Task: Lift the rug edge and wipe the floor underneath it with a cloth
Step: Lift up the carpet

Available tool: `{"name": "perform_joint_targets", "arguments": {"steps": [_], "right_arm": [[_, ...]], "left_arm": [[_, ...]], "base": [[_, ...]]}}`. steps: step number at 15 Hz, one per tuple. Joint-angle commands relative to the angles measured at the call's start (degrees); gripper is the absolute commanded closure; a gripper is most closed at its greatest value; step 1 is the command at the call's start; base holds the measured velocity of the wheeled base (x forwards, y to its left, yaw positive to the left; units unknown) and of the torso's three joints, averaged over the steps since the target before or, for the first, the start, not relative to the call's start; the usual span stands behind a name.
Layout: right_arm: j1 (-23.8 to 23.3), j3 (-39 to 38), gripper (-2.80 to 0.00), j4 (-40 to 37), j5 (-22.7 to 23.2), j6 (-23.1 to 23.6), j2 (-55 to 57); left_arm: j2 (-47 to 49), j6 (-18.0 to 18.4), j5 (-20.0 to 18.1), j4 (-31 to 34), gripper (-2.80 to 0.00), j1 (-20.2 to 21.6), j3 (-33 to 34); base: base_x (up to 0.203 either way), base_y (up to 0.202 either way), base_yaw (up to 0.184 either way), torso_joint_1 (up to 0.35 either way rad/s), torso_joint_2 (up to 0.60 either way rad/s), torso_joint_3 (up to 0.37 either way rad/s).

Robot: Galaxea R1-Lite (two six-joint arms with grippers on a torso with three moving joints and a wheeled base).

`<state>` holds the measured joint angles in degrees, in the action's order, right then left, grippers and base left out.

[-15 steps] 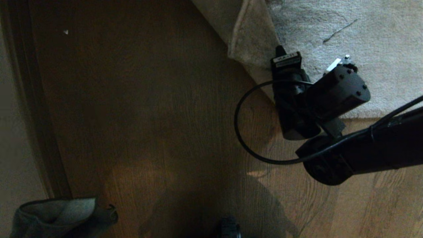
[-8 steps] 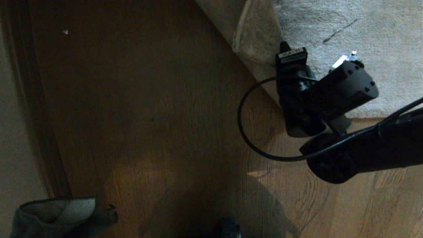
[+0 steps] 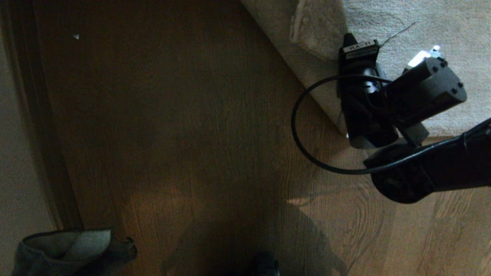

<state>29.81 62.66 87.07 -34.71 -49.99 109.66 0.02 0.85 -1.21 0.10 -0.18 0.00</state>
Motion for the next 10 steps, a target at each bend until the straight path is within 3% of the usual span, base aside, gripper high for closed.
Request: {"name": "perform_joint_targets", "arguments": {"steps": [1, 10], "right_arm": [[-0.46, -0.35, 0.0, 2.4, -0.53, -0.19, -0.7], [-0.46, -0.45, 0.0, 2.23, -0.53, -0.02, -0.87]], "left_arm": [[-0.02, 0.03, -0.02, -0.01, 0.0, 0.01, 0.0], [-0.02, 0.03, -0.02, -0.01, 0.0, 0.01, 0.0]], "base": [[0.0, 0.0, 0.0, 0.0, 0.0, 0.0], [0.0, 0.0, 0.0, 0.0, 0.0, 0.0]]}}
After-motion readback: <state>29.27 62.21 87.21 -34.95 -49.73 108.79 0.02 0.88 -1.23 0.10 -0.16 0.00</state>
